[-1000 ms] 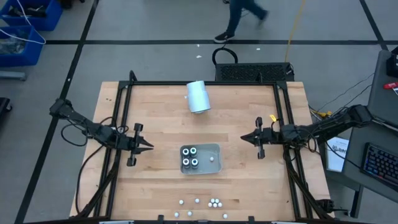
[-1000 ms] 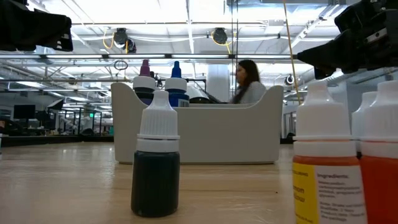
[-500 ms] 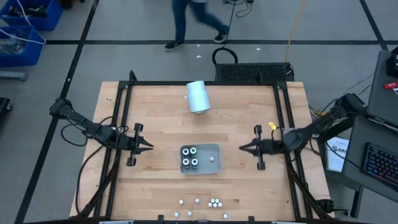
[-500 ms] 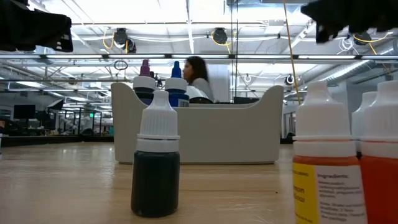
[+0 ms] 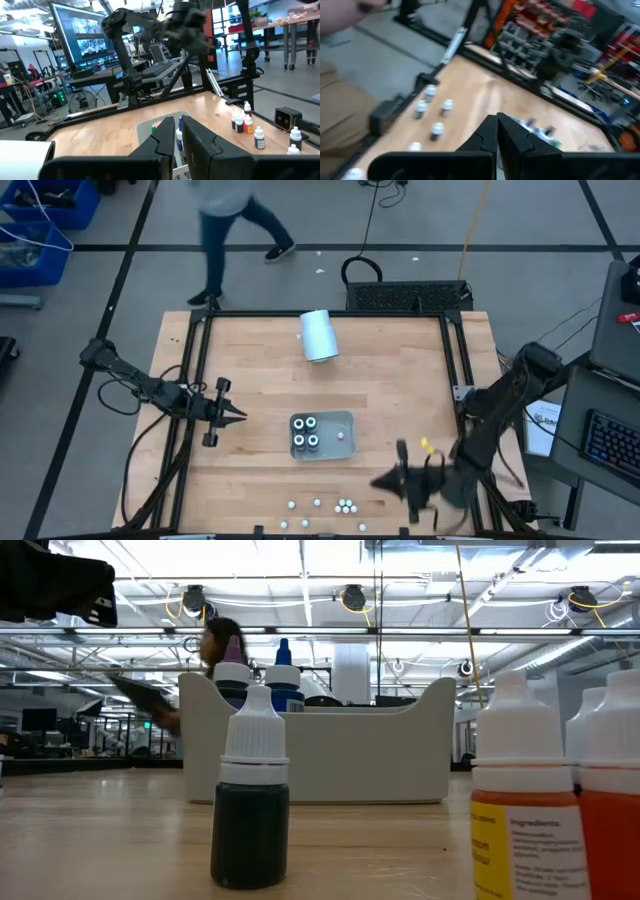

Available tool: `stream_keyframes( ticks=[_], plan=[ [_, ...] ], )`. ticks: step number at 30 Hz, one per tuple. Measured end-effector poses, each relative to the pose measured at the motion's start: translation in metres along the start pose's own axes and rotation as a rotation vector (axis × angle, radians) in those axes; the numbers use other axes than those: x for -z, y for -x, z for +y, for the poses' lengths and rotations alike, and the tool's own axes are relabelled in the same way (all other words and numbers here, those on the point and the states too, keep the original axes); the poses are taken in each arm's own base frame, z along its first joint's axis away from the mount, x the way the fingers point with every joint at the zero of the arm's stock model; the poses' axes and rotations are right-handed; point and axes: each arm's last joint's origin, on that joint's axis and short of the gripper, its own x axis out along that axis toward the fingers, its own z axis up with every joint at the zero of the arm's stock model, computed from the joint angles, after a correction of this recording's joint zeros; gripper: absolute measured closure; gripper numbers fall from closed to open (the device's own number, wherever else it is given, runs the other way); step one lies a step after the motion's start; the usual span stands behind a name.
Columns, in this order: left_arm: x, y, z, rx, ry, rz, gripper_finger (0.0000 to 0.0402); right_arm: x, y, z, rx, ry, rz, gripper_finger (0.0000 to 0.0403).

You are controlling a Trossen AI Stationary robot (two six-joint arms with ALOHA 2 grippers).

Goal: Pick & Place food coloring
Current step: Put the small red food coloring into the gray bin

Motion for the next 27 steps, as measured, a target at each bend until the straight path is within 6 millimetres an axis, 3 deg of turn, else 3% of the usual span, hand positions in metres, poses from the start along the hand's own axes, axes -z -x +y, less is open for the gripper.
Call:
stream_keyframes(
  ticks=[5, 9, 14, 20, 27],
  plan=[
    [-0.002, 0.000, 0.001, -0.006, 0.007, -0.025, 0.0360, -0.031, -0.023, 0.033, -0.038, 0.026, 0.072, 0.0403],
    [-0.003, 0.000, 0.001, -0.007, -0.003, -0.030, 0.0360, -0.040, -0.040, 0.053, -0.130, -0.025, 0.202, 0.0403],
    [-0.003, 0.000, 0.001, -0.007, -0.030, -0.030, 0.0360, -0.026, -0.052, 0.072, -0.159, 0.040, 0.319, 0.0403],
    [-0.003, 0.000, 0.001, -0.007, -0.058, -0.030, 0.0360, -0.020, -0.060, 0.083, -0.179, -0.116, 0.325, 0.0396],
    [-0.003, 0.000, 0.001, -0.007, -0.073, -0.030, 0.0360, -0.008, -0.071, 0.096, -0.207, -0.113, 0.345, 0.0322]
  ],
)
